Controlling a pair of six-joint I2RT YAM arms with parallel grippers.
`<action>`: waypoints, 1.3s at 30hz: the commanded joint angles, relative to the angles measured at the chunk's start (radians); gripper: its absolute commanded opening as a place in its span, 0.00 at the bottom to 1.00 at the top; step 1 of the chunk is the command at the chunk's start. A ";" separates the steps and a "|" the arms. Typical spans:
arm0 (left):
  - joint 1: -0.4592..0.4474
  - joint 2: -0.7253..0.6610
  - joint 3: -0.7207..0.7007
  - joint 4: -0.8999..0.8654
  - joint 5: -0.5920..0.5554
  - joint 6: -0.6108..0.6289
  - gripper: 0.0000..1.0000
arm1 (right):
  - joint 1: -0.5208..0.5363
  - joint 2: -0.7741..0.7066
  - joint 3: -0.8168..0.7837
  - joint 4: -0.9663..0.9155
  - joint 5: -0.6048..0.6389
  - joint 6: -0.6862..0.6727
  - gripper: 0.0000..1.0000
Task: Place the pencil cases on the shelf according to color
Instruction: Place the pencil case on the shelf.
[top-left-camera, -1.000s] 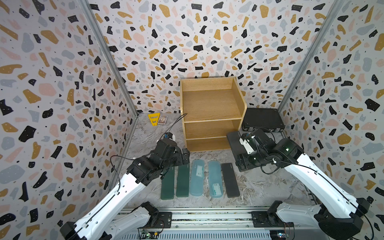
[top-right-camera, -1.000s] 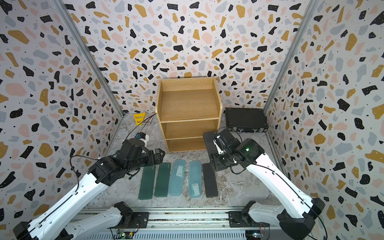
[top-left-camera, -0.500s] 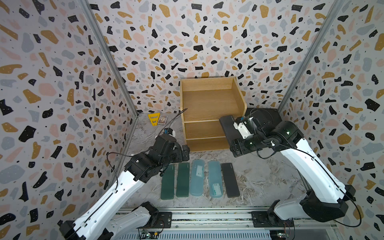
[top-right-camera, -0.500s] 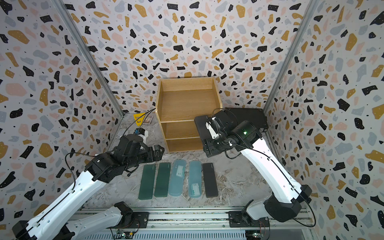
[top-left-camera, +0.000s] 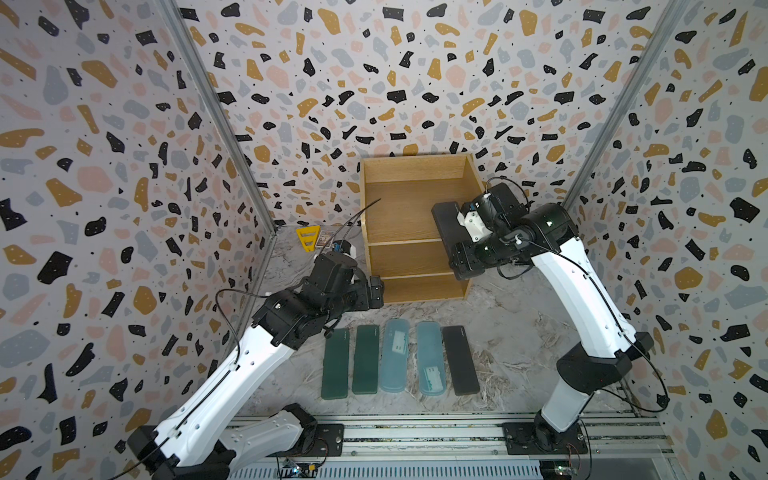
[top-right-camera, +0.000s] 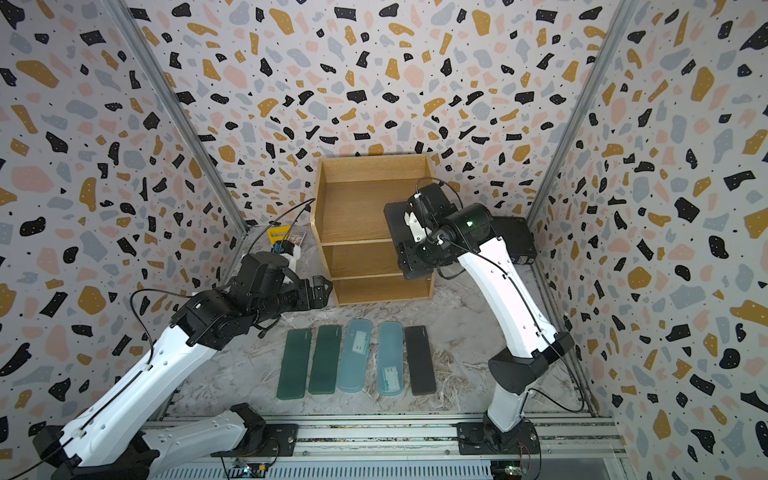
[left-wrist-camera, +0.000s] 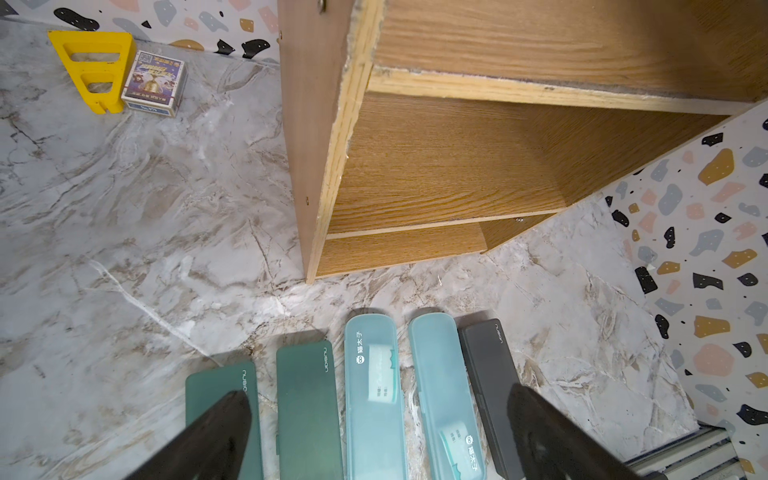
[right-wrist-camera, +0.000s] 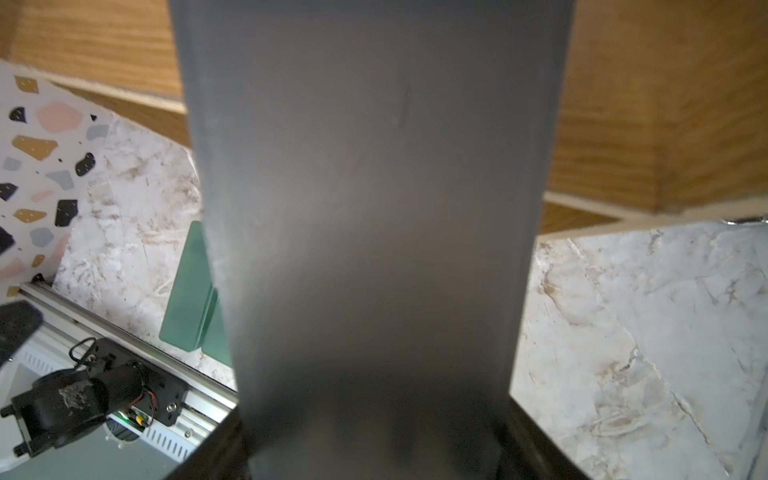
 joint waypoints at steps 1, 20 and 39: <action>-0.004 0.020 0.025 0.015 -0.017 0.022 1.00 | -0.020 0.023 0.130 -0.014 -0.043 -0.014 0.00; -0.004 0.000 -0.099 0.086 0.005 0.013 1.00 | -0.069 0.161 0.208 0.130 0.072 0.078 0.00; -0.004 0.004 -0.127 0.116 0.034 0.015 1.00 | -0.080 0.247 0.208 0.229 0.110 0.075 0.17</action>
